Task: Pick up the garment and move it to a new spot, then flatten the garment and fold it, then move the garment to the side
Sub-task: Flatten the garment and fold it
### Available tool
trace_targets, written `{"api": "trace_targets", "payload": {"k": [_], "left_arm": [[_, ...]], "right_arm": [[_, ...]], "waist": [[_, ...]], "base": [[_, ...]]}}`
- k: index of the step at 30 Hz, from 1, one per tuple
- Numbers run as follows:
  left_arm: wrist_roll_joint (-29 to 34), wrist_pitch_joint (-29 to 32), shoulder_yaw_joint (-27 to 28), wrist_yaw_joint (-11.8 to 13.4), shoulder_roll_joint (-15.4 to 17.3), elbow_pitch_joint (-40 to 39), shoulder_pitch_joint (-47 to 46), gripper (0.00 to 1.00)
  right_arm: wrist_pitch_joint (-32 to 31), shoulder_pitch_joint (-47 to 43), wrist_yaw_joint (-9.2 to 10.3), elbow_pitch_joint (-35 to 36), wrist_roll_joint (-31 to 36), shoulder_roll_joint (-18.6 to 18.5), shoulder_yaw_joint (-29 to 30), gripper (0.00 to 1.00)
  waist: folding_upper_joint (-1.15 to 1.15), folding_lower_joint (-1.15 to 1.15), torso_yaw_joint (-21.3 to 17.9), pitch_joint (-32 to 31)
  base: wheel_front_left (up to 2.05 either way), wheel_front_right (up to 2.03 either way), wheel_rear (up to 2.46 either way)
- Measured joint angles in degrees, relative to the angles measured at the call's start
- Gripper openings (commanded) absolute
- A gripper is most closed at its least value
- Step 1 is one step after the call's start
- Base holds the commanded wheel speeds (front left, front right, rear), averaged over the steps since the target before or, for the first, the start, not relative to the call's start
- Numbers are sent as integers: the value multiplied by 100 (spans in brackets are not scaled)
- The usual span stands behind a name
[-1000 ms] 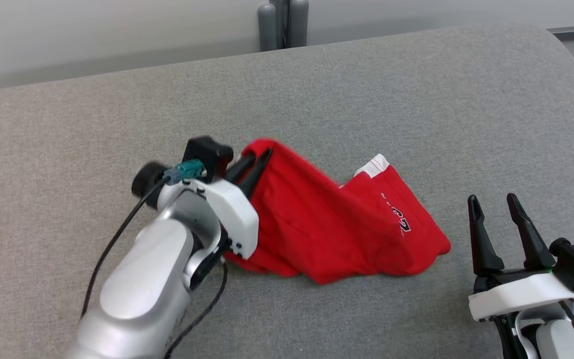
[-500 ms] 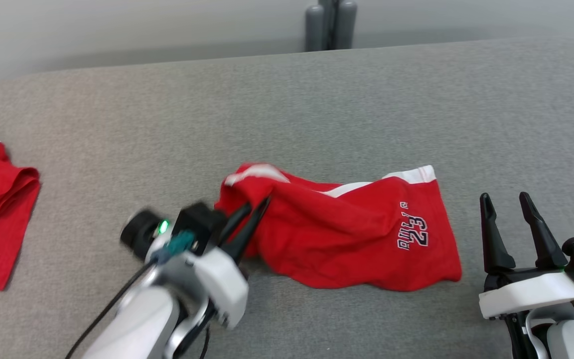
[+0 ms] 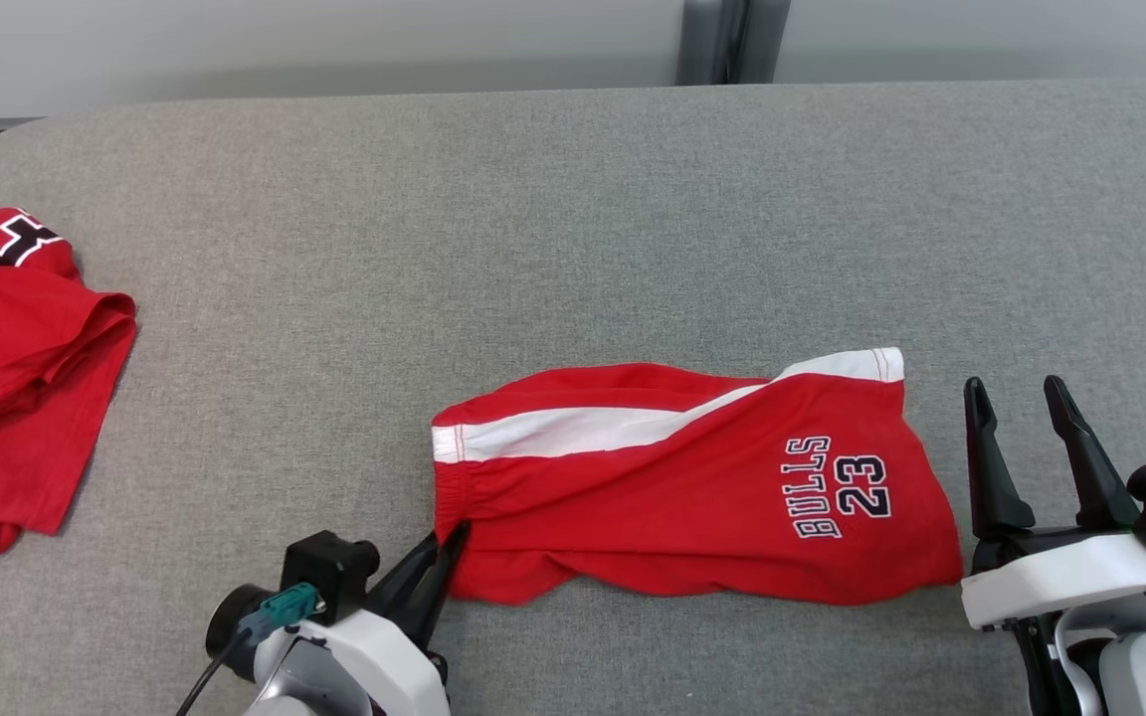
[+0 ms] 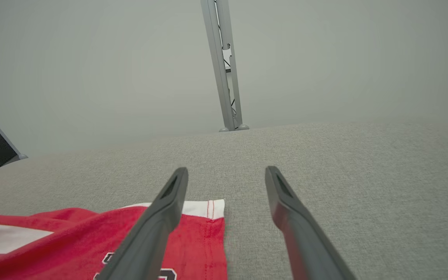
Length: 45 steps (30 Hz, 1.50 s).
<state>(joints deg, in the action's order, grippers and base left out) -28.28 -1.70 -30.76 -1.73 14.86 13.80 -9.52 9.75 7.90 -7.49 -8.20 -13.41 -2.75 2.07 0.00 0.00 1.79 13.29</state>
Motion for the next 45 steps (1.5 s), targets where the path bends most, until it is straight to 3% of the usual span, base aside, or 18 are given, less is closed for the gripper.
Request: {"api": "trace_targets", "payload": {"k": [2,3,4,18,32,45], "left_arm": [[-85,-130,55,1,-71,129,20,4],[-115,-162,74,3,-105,207,38,62],[-137,-241,97,13,-135,266,67,100],[-104,-1226,725,648,-333,-21,177,100],[240,-1319,1429,1188,216,-318,280,100],[198,-1184,1504,1324,397,-688,629,100]], "right_arm": [[-14,-12,0,0,-1,0,18,100],[-14,-28,0,-2,-2,0,29,100],[-14,-44,1,-3,-2,-2,51,100],[-155,-268,0,190,220,-2,131,100],[-399,-517,0,382,450,-1,89,100],[-505,-672,0,499,499,-1,65,100]], "waist": [[0,0,-11,-7],[0,0,-19,-15],[0,0,-28,-29],[0,0,-122,-473],[0,0,34,-890],[0,0,100,-1024]], "base": [[0,0,0],[0,0,0],[0,0,0],[0,0,0],[0,0,0],[0,0,0]]}}
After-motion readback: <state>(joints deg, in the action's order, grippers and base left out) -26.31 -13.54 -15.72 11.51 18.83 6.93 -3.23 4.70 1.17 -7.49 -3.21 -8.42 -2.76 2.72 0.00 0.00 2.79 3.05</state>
